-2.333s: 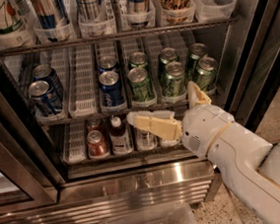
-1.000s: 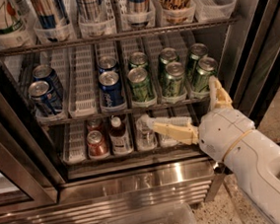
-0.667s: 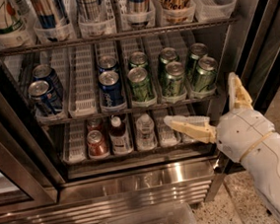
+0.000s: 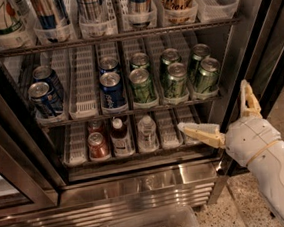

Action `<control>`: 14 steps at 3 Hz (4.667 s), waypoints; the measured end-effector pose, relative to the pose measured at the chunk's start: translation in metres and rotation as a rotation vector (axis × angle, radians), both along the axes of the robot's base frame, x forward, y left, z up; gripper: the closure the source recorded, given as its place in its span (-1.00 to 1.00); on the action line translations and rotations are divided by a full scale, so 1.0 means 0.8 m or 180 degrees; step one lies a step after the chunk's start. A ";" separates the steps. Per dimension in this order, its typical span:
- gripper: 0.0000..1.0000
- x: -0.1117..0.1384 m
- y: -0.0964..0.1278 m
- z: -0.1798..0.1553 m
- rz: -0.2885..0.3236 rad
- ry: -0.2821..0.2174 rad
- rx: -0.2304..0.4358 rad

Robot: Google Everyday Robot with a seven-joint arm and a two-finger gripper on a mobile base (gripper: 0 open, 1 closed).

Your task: Pick green can from middle shelf of fridge

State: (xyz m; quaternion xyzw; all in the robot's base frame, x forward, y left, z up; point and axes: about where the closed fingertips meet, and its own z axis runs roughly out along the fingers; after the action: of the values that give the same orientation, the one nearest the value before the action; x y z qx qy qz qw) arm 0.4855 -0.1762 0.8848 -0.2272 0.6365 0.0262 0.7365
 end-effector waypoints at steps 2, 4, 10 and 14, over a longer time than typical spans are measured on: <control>-1.00 0.019 0.037 -0.046 0.0053 0.0239 -0.0139; -1.00 0.035 0.046 -0.042 0.0010 0.0482 0.0676; -1.00 0.090 0.061 -0.113 -0.0348 0.0355 0.0278; -0.74 0.105 0.058 -0.113 -0.0493 0.0377 0.0485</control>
Offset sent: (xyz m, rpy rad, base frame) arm 0.0100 0.0219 -0.0262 -0.0269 0.0504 0.0179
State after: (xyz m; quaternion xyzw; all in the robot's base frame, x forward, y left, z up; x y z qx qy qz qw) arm 0.5695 -0.1300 0.7947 -0.1188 0.6907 0.0310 0.7126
